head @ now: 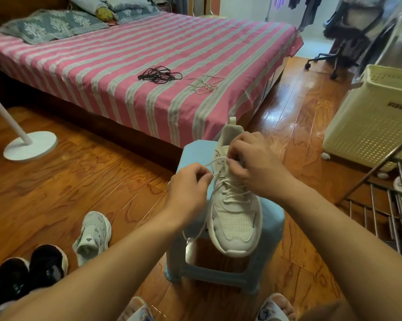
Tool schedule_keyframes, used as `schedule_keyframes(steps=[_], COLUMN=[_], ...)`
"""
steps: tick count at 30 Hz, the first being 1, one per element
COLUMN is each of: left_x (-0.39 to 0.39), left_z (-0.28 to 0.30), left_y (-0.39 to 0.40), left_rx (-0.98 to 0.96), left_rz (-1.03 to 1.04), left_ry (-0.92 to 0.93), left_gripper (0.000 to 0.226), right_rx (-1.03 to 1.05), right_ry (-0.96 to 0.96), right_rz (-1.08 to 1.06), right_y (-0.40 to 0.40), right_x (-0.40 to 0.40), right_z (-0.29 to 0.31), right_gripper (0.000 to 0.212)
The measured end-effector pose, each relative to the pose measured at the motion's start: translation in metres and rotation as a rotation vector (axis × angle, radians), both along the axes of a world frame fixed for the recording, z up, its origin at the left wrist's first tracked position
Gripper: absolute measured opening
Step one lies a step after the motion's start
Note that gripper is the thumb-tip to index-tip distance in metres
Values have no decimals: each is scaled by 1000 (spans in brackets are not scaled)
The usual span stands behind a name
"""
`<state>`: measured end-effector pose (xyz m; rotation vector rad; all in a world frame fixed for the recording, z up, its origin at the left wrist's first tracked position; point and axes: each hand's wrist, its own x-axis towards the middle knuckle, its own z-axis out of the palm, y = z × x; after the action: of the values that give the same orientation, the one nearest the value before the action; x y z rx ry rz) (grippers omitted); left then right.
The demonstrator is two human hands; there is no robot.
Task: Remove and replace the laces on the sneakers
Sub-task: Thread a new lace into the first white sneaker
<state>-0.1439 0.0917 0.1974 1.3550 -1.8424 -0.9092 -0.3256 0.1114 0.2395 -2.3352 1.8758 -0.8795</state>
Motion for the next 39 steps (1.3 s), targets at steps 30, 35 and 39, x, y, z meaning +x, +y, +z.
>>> schedule_keyframes(steps=[30, 35, 39], left_x=[-16, -9, -5], left_z=[30, 21, 17], left_y=[2, -7, -5], left_rx=[-110, -67, -60], left_rz=[-19, -105, -128], left_ry=[-232, -127, -80], left_gripper=[13, 12, 9], right_rx=[302, 203, 191], right_ry=[-13, -95, -165], right_rz=[-13, -34, -29], right_y=[-7, -4, -1], right_x=[6, 7, 3], right_z=[3, -6, -4], right_gripper=[8, 5, 11])
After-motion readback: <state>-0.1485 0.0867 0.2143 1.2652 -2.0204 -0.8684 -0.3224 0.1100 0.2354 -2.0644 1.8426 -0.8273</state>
